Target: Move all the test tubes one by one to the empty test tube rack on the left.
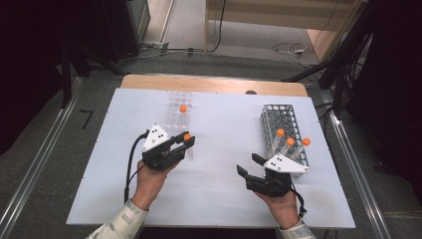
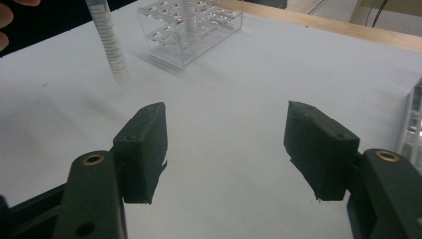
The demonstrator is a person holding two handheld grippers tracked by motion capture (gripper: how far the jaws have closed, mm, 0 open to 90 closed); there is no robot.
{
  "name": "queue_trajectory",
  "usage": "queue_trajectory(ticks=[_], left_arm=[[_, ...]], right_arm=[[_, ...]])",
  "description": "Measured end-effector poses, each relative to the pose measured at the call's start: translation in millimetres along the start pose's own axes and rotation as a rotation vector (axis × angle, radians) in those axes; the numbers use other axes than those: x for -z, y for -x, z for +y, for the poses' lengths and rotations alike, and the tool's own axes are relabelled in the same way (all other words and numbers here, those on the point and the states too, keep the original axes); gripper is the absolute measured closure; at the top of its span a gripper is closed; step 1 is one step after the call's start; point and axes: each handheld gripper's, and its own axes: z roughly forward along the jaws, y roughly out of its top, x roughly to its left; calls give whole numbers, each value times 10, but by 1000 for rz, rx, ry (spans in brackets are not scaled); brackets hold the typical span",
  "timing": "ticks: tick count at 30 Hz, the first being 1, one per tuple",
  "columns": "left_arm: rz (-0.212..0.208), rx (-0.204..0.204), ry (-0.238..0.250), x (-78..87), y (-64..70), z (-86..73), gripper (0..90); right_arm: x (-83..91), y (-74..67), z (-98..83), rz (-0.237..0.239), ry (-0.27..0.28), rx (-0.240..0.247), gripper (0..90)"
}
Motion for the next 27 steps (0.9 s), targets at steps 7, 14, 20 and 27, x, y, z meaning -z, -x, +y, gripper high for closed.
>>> queue_trajectory(ticks=[7,14,20,27], left_arm=[[20,-3,0,35,-65,86,691],[50,16,11,41,-167,185,691],[85,17,14,-3,-254,278,691],[138,27,13,-82,-410,400,691]], right_arm=[[123,103,-70,-23,12,-8,324],[284,169,-150,-34,21,-23,336],[410,221,-207,-51,33,-41,332],[473,275,-236,-64,41,-52,333]])
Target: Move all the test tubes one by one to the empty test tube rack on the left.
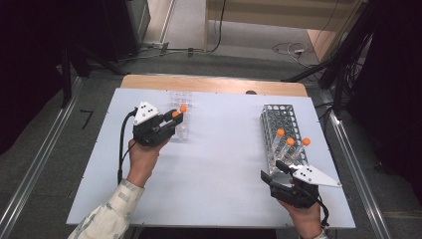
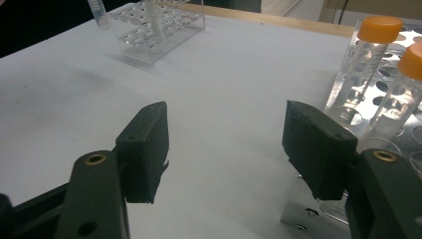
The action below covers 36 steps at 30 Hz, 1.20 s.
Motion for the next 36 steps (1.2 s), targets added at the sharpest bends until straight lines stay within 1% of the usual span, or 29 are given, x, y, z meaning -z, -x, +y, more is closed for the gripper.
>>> queue_trajectory(ticks=[6,7,13,21,28,33,36], left_arm=[[40,-1,0,-82,-103,76,692],[44,6,6,-99,-117,81,692],[78,13,5,-216,-213,126,693],[123,2,11,-344,-287,211,693],[142,-2,12,-460,-316,218,693],[157,6,6,-522,-371,189,693],[158,11,8,-541,-390,179,693]], right_arm=[[22,16,-7,-2,3,-6,333],[25,19,-8,-4,3,-7,333],[26,27,-11,-7,1,-12,333],[35,35,-11,-6,6,-17,334],[38,35,-10,-5,7,-18,335],[46,39,-11,-5,9,-19,335],[50,42,-10,-7,12,-21,335]])
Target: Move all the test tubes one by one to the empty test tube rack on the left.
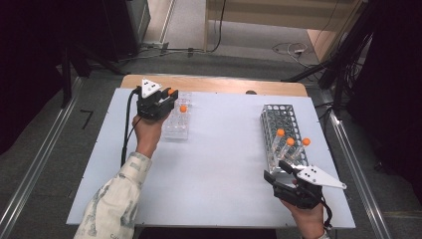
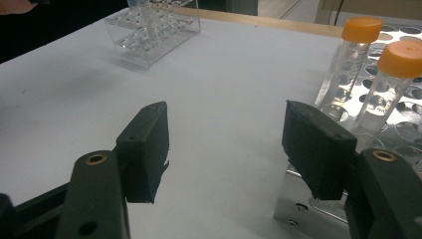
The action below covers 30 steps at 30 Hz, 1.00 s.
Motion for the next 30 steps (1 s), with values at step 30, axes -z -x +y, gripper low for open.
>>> queue_trajectory(ticks=[30], left_arm=[[4,-21,-59,-121,19,-242,689]], right_arm=[[-19,-7,-14,4,-8,3,339]])
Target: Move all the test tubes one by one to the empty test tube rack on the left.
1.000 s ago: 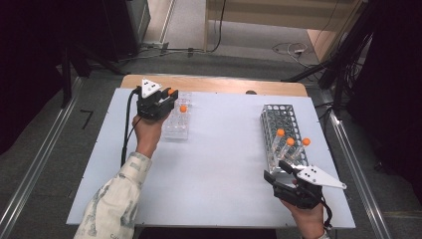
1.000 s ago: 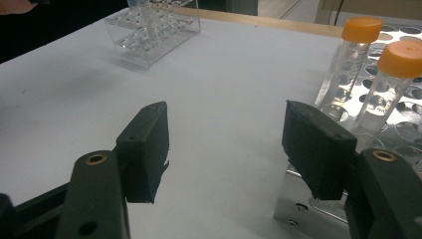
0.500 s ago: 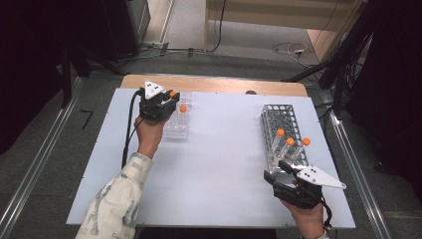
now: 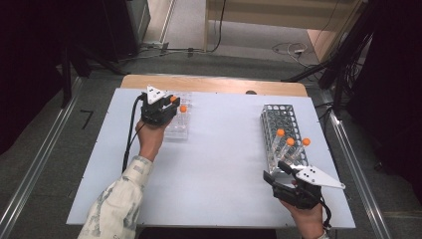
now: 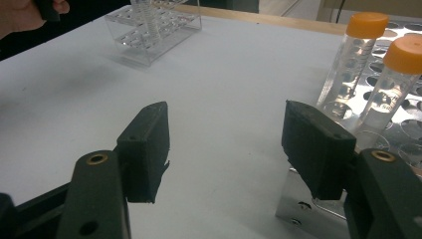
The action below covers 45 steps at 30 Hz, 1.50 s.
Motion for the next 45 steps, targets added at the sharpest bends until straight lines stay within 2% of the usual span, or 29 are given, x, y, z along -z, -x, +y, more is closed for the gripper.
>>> queue_trajectory(ticks=[13,28,35,45], left_arm=[[-8,11,-7,-20,-5,-67,683],[-23,27,3,28,-2,-46,641],[-53,51,17,102,7,-19,561],[-45,64,40,321,103,-95,322]], right_arm=[[-10,-3,-7,2,-8,-2,339],[-19,-9,-10,4,-9,-1,339],[-6,11,-7,-5,-5,-3,339],[25,105,3,-48,5,-20,339]])
